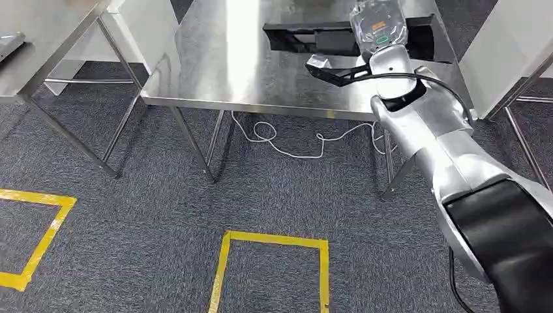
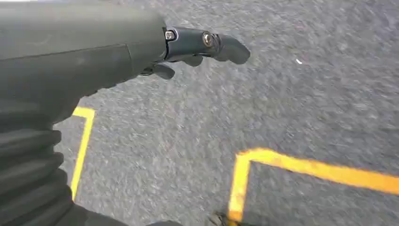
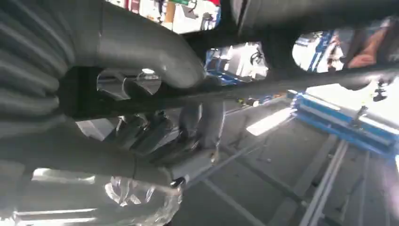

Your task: Take the parts from the cabinet and place them on the table.

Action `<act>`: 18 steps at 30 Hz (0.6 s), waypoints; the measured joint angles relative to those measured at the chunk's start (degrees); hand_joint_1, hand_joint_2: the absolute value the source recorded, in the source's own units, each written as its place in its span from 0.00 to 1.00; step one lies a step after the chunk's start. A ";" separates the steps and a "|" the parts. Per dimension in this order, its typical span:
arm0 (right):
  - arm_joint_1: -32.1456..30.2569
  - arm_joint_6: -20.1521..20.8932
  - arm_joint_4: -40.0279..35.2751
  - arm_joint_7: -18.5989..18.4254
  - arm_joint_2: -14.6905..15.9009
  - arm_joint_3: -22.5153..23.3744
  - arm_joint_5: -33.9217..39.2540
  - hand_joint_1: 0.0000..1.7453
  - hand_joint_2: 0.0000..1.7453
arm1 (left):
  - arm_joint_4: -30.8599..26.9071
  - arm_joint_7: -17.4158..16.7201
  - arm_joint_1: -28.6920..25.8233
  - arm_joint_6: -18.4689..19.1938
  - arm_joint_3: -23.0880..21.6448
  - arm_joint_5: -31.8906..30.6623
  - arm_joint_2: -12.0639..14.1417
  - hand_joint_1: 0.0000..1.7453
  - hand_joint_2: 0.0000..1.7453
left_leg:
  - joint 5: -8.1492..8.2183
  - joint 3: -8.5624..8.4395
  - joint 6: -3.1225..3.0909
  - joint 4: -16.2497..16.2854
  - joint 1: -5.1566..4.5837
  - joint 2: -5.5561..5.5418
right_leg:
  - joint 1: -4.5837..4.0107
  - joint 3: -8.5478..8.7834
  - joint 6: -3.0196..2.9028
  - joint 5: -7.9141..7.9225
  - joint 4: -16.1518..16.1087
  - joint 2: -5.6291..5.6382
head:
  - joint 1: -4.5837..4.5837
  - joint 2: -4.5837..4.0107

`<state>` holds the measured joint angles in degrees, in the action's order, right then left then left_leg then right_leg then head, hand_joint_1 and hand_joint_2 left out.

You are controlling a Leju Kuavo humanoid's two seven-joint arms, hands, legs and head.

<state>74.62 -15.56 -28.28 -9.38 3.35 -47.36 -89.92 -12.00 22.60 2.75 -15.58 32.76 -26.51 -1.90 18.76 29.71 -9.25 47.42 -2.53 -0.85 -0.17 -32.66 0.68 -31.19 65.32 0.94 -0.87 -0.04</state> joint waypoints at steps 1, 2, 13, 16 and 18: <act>-0.72 0.04 0.68 0.00 0.68 -0.04 0.00 1.00 1.00 | 0.07 0.00 0.02 0.07 -0.02 -0.21 -0.22 0.00 1.00 | 0.53 -0.66 0.60 -0.04 0.46 -0.13 | 0.29 -2.70 -0.28 -2.02 3.93 0.00 | 0.17 0.00; -1.60 0.13 1.27 -0.04 0.85 -0.13 0.02 1.00 1.00 | 0.07 0.00 0.02 0.09 0.00 -0.33 -0.39 0.00 1.00 | 1.08 -1.12 1.39 0.00 1.00 -0.31 | 0.79 -4.44 0.57 -2.36 5.12 0.00 | 0.09 0.00; 0.61 0.13 2.73 -0.92 2.58 -0.70 0.00 1.00 1.00 | 0.13 -0.72 0.14 0.11 0.13 -0.59 -0.46 0.00 1.00 | 8.73 0.20 7.67 10.76 3.51 0.52 | 3.64 -0.13 0.75 8.20 -11.01 -1.02 | -0.09 -0.04; 1.52 0.13 2.69 -0.92 2.34 -0.72 -0.02 1.00 1.00 | 0.13 -0.63 0.41 0.20 0.20 -0.61 -0.48 0.00 1.00 | 13.99 8.59 8.96 23.83 4.11 0.60 | 3.63 0.60 0.14 7.46 -10.98 -0.60 | -0.42 -0.04; 1.37 0.13 2.71 -0.83 2.32 -0.77 -0.02 1.00 1.00 | 0.13 -0.26 0.27 0.37 0.24 -0.42 -0.48 0.00 1.00 | 12.83 11.35 8.98 24.92 4.59 0.64 | 3.70 1.39 0.33 7.01 -10.90 -0.42 | -0.42 -0.04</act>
<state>75.99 -15.43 -25.57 -10.21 5.66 -48.13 -89.94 -11.87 22.34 3.03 -15.21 33.00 -26.93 -2.38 31.58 41.06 -0.27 72.34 2.06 -0.21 3.53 -31.27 1.01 -24.17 54.42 0.52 -1.29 -0.09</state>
